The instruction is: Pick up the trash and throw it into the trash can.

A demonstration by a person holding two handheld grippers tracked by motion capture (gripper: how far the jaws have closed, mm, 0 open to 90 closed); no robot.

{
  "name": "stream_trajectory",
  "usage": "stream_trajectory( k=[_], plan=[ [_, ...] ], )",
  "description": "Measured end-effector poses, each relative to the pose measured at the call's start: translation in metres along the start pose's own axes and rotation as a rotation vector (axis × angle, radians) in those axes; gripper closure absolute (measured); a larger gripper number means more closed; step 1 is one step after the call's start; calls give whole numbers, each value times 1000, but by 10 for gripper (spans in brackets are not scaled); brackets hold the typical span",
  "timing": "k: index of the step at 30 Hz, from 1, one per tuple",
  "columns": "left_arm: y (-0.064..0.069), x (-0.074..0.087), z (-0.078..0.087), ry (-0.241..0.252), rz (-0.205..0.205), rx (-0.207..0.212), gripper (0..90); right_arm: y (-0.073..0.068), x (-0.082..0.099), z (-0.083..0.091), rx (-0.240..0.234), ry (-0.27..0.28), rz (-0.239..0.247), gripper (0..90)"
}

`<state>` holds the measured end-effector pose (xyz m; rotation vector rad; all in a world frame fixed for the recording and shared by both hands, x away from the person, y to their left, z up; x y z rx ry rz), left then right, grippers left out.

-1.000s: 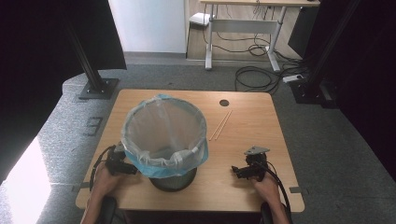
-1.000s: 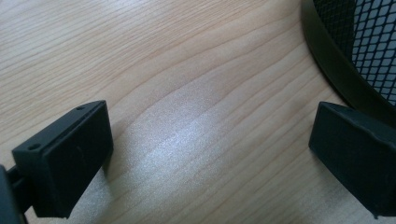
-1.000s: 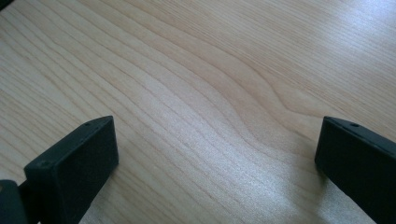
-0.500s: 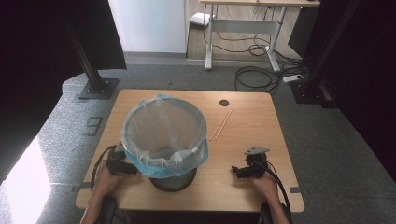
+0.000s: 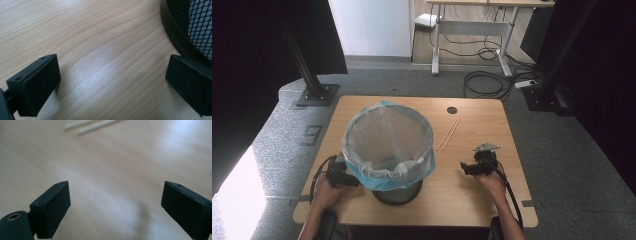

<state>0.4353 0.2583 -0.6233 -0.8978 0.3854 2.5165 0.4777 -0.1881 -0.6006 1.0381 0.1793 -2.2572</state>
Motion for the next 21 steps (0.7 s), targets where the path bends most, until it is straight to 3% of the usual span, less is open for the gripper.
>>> stream_trajectory(
  k=[2, 4, 9, 13, 17, 19, 20, 21],
  plan=[
    [0, 0, 0, 0, 0, 0, 0, 8, -22, -14, 17, 6, 4, 86],
    [0, 0, 0, 0, 0, 0, 0, 10, -29, -19, 20, 2, 7, 90],
    [0, 0, 0, 0, 0, 0, 0, 10, -57, -53, 23, -16, 23, 122],
    [0, 0, 0, 0, 0, 0, 0, 3, -73, -75, 23, -16, 7, 126],
    [0, 0, 0, 0, 0, 0, 0, 1, -78, -94, 63, -43, -5, 161],
    [0, 0, 0, 0, 0, 0, 0, 4, -72, -100, 87, -74, -25, 174],
    [0, 0, 0, 0, 0, 0, 0, 7, -70, -101, 97, -71, -70, 197],
    [0, 0, 0, 0, 0, 0, 0, 11, -67, -98, 94, -78, -125, 304]
  ],
)
Point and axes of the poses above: each handheld gripper's, and its own axes: z roughly backward along the jaws, x roughly out of its underside, y roughly to its right, the point moved 10 cm from there along -z, roughly forward along the jaws, and after that the axes turned 9 degrees about z, right-handed, at the moved point
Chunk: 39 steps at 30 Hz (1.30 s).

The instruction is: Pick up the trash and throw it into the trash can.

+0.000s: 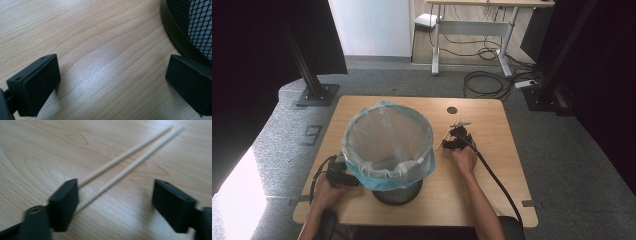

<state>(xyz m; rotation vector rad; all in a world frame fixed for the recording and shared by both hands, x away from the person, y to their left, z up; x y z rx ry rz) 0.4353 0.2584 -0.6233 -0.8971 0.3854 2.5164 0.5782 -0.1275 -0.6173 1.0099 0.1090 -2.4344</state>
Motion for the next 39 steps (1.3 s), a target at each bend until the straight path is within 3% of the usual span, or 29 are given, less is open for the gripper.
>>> stream_trajectory(
  k=[1, 4, 5, 8, 16, 20, 23, 28, 39],
  plan=[
    [0, 0, 0, 0, 0, 0, 0, 0, 0, 0, 0, 0, 0, 304],
    [0, 0, 0, 0, 0, 0, 0, 7, 5, 8, 15, -6, 10, 445],
    [0, 0, 0, 0, 0, 0, 0, 13, 12, 14, 8, -20, -26, 514],
    [0, 0, 0, 0, 0, -1, 0, 23, 20, 20, 28, -21, -36, 560],
    [0, 0, 0, 0, 0, -2, 0, 60, 56, 48, 87, -18, -104, 835],
    [0, 0, 0, 0, 0, -2, 0, 64, 64, 55, 91, -23, -91, 845],
    [0, 0, 0, 0, 0, -1, 0, 61, 67, 60, 86, -38, -51, 847],
    [0, 0, 0, 0, -1, -1, 0, 60, 66, 70, 64, -10, -63, 847],
    [0, 0, 0, 0, 0, -2, 0, 55, 48, 126, 8, 54, -24, 847]
  ],
)
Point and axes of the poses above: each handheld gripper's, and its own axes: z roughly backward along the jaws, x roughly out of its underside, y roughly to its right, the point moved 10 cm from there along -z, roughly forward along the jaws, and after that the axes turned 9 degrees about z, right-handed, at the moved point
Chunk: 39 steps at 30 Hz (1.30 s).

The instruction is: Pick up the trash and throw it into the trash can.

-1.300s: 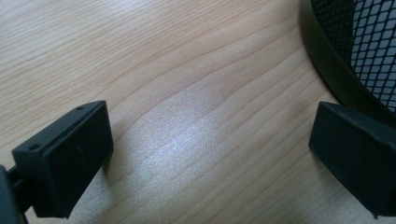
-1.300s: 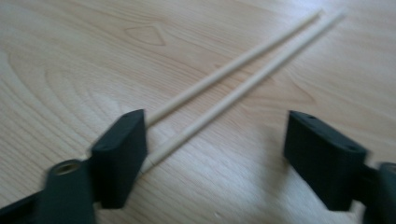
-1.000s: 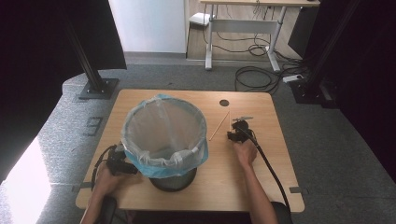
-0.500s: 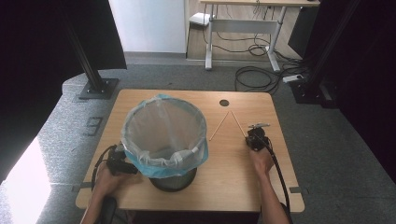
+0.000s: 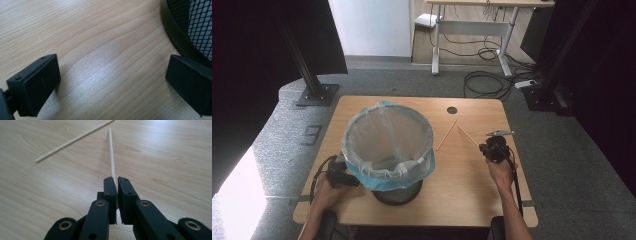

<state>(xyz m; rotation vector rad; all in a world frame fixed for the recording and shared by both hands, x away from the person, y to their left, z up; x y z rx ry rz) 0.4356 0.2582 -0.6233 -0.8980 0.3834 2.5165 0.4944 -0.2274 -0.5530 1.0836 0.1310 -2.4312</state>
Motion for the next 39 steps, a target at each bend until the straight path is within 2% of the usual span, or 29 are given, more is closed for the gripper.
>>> stream_trajectory(
  k=[9, 12, 13, 15, 17, 19, 25, 31, 34, 38, 39],
  plan=[
    [0, 0, 0, 0, 0, 0, 0, -6, -24, 44, -61, 59, 22, 848],
    [0, 0, 0, 0, 0, 0, 0, -11, -36, 60, -91, 87, 41, 848],
    [0, 0, 0, 0, 0, 0, 0, -17, -47, 72, -110, 106, 61, 847],
    [0, 0, 0, 0, 0, 0, 0, -18, -51, 75, -115, 113, 70, 847],
    [0, 0, 0, 0, 0, 0, 0, -26, -67, 92, -140, 135, 97, 848],
    [0, 0, 0, 0, 0, 0, 0, -27, -71, 96, -148, 141, 105, 847],
    [0, 0, 0, 0, 0, 0, 0, -42, -101, 130, -203, 193, 140, 847],
    [0, 0, 0, 0, 0, 0, 0, -61, -126, 165, -279, 248, 179, 847],
    [0, 0, 0, 0, 0, -1, 0, -74, -138, 183, -324, 269, 215, 847],
    [0, 0, 0, 0, 1, -1, 0, -94, -150, 199, -390, 282, 262, 847],
    [0, 0, 0, 0, 2, -1, 0, -107, -156, 205, -433, 290, 287, 847]
  ],
)
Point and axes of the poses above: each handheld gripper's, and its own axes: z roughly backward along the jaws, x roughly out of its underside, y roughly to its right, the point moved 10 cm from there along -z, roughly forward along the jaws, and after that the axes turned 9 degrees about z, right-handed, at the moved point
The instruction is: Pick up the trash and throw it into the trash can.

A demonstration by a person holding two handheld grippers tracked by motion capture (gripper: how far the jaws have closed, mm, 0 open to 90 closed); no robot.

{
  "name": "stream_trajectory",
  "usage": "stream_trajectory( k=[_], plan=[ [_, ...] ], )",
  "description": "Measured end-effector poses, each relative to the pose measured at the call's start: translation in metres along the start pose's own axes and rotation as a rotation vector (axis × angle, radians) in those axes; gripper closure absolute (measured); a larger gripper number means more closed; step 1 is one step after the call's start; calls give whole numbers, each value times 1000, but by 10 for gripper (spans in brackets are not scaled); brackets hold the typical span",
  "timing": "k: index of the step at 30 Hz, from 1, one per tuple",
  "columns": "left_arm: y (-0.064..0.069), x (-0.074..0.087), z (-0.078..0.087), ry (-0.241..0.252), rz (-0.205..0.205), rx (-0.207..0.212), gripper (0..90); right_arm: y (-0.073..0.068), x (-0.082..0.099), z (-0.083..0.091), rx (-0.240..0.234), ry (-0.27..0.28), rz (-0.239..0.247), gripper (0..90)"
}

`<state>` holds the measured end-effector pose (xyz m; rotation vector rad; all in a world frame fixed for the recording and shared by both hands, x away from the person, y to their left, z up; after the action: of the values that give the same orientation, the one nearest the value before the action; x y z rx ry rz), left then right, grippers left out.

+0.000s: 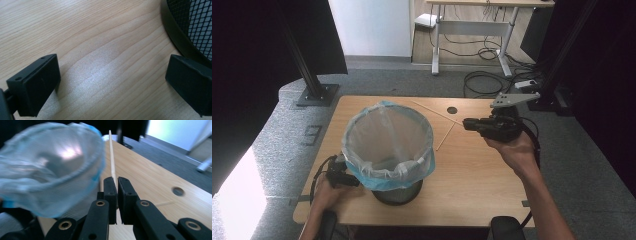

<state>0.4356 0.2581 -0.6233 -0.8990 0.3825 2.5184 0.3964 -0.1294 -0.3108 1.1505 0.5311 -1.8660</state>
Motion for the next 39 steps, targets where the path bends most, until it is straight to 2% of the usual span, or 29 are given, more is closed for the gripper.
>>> stream_trajectory(
  k=[1, 6, 7, 11, 12, 13, 16, 17, 18, 19, 21, 24, 29, 32, 35, 37, 39],
  plan=[
    [0, 0, 0, 0, 0, 0, 0, 0, 0, 0, 0, 0, 0, 847],
    [0, 0, 0, 0, 0, 0, 0, -26, -18, -17, -101, -15, 55, 847],
    [0, 0, 0, 0, 0, 0, 0, -34, -21, -26, -135, -30, 75, 846],
    [0, 0, 0, 0, 0, 0, 0, -41, -22, -39, -160, -49, 96, 840],
    [0, 0, 0, 0, 0, 0, 0, -40, -23, -41, -164, -46, 95, 810],
    [0, 0, 0, 0, 0, 0, 0, -39, -23, -42, -159, -38, 96, 719],
    [0, 0, 0, 0, 0, 0, 0, -28, -24, -42, -113, -16, 96, 534],
    [0, 0, 0, 0, 0, 0, 0, -16, -22, -40, -64, -11, 91, 466],
    [0, 0, 0, 0, 0, 0, 0, -10, -19, -40, -36, -17, 92, 422],
    [0, 0, 0, 0, 0, 0, 0, -10, -19, -40, -36, -17, 92, 422],
    [0, 0, 0, 0, 0, 0, 0, 5, -12, -43, 25, -13, 84, 306],
    [0, 0, 0, 0, 0, 0, 0, 32, 7, -52, 125, -14, 66, 192],
    [0, 0, 0, 0, 0, 0, 0, 79, 57, -82, 262, -101, -21, 137],
    [0, 0, 0, 0, 0, 0, 0, 100, 87, -104, 316, -158, -83, 123],
    [0, 0, 0, 0, 0, 0, 0, 112, 115, -132, 330, -204, -159, 114],
    [0, 0, 0, 0, 0, 0, 0, 117, 130, -151, 343, -232, -190, 115],
    [0, 0, 0, 0, 0, 0, 0, 121, 143, -171, 359, -260, -201, 120]
  ],
)
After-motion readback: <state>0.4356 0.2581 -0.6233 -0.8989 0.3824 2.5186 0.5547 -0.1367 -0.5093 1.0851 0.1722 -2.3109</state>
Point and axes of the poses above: each handheld gripper's, and its own axes: z roughly backward along the jaws, x roughly out of its underside, y roughly to its right, the point moved 10 cm from there along -z, roughly forward along the jaws, and after that the axes turned 9 degrees about z, right-handed, at the moved point
